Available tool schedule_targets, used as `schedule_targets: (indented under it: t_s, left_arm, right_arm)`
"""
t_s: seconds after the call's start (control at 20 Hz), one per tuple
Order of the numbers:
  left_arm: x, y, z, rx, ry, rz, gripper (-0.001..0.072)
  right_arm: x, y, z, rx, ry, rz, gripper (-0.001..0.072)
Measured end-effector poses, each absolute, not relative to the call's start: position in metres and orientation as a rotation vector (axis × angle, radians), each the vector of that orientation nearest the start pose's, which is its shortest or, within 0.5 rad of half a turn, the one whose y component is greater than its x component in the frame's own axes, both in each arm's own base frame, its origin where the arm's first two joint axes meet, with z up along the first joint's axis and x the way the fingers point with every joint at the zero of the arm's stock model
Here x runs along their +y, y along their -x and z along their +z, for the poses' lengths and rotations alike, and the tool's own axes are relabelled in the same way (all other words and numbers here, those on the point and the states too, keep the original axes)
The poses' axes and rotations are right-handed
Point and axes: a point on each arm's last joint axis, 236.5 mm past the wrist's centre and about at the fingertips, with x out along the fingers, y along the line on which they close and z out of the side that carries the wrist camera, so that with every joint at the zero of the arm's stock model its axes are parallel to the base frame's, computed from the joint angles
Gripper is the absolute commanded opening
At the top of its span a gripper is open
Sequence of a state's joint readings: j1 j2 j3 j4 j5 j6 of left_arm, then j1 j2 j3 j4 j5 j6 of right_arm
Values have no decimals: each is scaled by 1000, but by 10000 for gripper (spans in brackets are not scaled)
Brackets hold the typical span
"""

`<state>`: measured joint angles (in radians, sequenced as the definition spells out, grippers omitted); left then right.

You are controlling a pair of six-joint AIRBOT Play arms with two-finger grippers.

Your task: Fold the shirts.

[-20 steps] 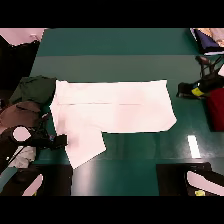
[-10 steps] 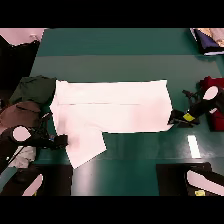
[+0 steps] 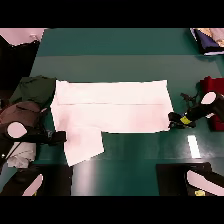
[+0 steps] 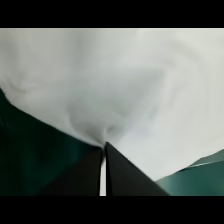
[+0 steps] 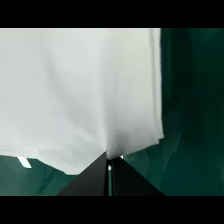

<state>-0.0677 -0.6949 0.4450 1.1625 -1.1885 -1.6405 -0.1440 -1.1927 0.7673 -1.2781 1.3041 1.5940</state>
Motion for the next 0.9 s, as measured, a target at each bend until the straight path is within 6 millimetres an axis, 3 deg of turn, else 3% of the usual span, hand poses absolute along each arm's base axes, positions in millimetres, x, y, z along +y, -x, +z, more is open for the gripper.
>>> schedule_targets:
  t_s: [0.45, 0.65, 0.9]
  left_arm:
    - [-128, -172, 31, 1427, 358, -441, 27]
    - [-116, -204, 52, 1275, 297, -402, 27]
    - [-95, -269, 73, 1057, 244, -302, 28]
  right_arm:
    - [23, -197, 1, 1584, -328, 22, 13]
    - [20, -211, 15, 1454, -333, -4, 13]
    - [15, -248, 22, 1372, -348, -26, 13]
